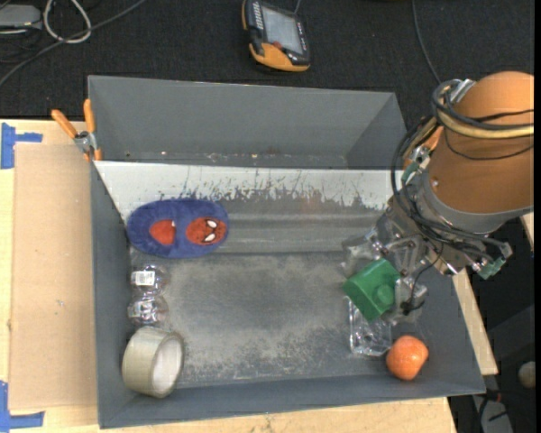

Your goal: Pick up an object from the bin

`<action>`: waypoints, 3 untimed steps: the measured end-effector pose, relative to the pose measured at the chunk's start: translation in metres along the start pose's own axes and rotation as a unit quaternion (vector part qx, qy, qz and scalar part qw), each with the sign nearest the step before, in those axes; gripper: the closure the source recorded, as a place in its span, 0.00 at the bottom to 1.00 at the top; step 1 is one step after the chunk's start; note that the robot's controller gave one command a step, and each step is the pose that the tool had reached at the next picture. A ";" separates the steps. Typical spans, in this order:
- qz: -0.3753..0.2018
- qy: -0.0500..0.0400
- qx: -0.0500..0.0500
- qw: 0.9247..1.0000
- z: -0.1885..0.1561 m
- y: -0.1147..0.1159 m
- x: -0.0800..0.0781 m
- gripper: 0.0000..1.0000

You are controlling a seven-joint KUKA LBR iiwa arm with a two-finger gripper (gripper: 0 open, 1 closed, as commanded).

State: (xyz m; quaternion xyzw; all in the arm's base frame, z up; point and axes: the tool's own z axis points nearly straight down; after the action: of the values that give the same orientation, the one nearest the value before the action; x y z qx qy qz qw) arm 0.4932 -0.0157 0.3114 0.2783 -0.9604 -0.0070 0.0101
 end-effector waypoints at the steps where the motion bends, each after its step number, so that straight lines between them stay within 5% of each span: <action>1: -0.014 0.000 0.000 1.000 0.013 0.008 0.003 0.00; 2: -0.214 -0.001 -0.001 0.977 0.008 0.002 -0.023 1.00; 3: -0.213 0.000 -0.001 0.977 0.008 0.002 -0.023 1.00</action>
Offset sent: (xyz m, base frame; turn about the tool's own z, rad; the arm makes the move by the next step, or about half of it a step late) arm 0.0178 0.0144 -0.0071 -0.4353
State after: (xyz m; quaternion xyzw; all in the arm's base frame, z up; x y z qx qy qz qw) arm 0.5114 -0.0012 0.3033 0.4764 -0.8791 -0.0103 0.0083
